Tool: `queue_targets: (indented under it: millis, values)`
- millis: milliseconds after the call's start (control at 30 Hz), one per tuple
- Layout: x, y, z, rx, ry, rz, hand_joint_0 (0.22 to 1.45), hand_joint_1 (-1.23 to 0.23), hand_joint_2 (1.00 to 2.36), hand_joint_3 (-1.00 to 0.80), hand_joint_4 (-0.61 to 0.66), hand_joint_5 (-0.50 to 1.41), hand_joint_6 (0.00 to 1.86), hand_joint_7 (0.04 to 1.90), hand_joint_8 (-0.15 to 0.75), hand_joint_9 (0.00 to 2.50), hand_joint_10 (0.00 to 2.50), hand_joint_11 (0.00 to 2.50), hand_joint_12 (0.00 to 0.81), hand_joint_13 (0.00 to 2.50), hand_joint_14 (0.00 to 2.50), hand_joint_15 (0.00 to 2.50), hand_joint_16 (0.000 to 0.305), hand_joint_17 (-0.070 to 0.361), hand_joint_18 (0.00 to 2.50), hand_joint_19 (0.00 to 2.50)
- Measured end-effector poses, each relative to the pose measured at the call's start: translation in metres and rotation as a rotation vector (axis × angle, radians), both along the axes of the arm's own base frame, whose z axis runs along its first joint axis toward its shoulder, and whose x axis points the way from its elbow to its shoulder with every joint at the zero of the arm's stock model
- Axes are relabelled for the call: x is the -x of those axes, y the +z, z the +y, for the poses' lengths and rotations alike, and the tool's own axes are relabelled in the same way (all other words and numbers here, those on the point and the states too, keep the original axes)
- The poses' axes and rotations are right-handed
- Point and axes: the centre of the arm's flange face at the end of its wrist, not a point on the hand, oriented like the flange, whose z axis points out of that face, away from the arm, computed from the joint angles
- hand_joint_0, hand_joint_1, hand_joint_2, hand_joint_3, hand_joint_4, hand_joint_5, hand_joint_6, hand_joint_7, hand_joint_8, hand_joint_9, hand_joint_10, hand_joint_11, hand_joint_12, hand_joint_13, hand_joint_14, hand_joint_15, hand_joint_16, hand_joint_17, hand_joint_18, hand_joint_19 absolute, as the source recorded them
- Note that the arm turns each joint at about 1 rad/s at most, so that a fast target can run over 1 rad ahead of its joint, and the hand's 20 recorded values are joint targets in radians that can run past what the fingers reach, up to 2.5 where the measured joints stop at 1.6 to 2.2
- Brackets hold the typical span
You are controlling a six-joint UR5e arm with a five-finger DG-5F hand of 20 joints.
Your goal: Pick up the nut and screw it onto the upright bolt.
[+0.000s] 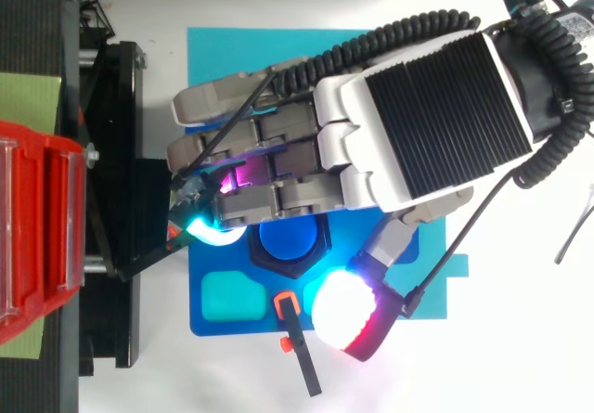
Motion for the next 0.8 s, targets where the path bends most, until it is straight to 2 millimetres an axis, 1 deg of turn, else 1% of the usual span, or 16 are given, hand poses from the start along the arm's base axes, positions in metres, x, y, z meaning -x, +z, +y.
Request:
queue_targets:
  millis: [33, 133, 200, 267, 433, 500, 567, 800]
  values:
    - [0.000, 0.000, 0.000, 0.000, 0.000, 0.000, 0.54, -0.09, 1.00, -0.50, 0.22, -0.05, 0.50, 1.19, 0.250, 0.76, 0.00, 0.00, 0.265, 0.43, 0.00, 0.00, 0.026, 0.059, 0.08, 0.00]
    - [0.000, 0.000, -0.002, 0.000, 0.000, 0.000, 0.54, -0.10, 1.00, -0.50, 0.22, -0.04, 0.50, 1.32, 0.257, 0.78, 0.00, 0.00, 0.256, 0.47, 0.00, 0.00, 0.024, 0.054, 0.11, 0.00]
    - [0.000, -0.001, -0.003, 0.000, -0.001, 0.000, 0.54, -0.12, 1.00, -0.50, 0.21, -0.03, 0.50, 1.40, 0.266, 0.83, 0.00, 0.00, 0.248, 0.50, 0.00, 0.00, 0.023, 0.052, 0.14, 0.00]
    - [0.001, -0.001, -0.004, 0.001, -0.002, 0.001, 0.55, -0.14, 1.00, -0.50, 0.18, -0.02, 0.50, 1.53, 0.271, 0.86, 0.00, 0.00, 0.244, 0.54, 0.00, 0.00, 0.022, 0.051, 0.17, 0.00]
    - [0.002, -0.003, -0.007, 0.002, -0.006, 0.005, 0.55, -0.14, 1.00, -0.50, 0.16, -0.03, 0.60, 1.42, 0.278, 0.91, 0.00, 0.00, 0.239, 0.58, 0.00, 0.00, 0.021, 0.048, 0.21, 0.00]
    - [0.002, -0.003, -0.009, 0.002, -0.008, 0.006, 0.55, -0.15, 1.00, -0.50, 0.15, -0.04, 0.65, 1.35, 0.282, 0.93, 0.00, 0.00, 0.235, 0.59, 0.00, 0.00, 0.021, 0.047, 0.23, 0.00]
    - [0.003, -0.003, -0.010, 0.002, -0.010, 0.005, 0.55, -0.15, 1.00, -0.50, 0.14, -0.04, 0.65, 1.35, 0.279, 0.93, 0.00, 0.00, 0.232, 0.60, 0.00, 0.00, 0.021, 0.047, 0.23, 0.00]
    - [0.004, -0.003, -0.018, 0.011, -0.012, -0.002, 0.55, -0.16, 1.00, -0.50, 0.13, -0.04, 0.73, 1.26, 0.284, 1.01, 0.00, 0.00, 0.220, 0.67, 0.00, 0.00, 0.019, 0.042, 0.31, 0.00]
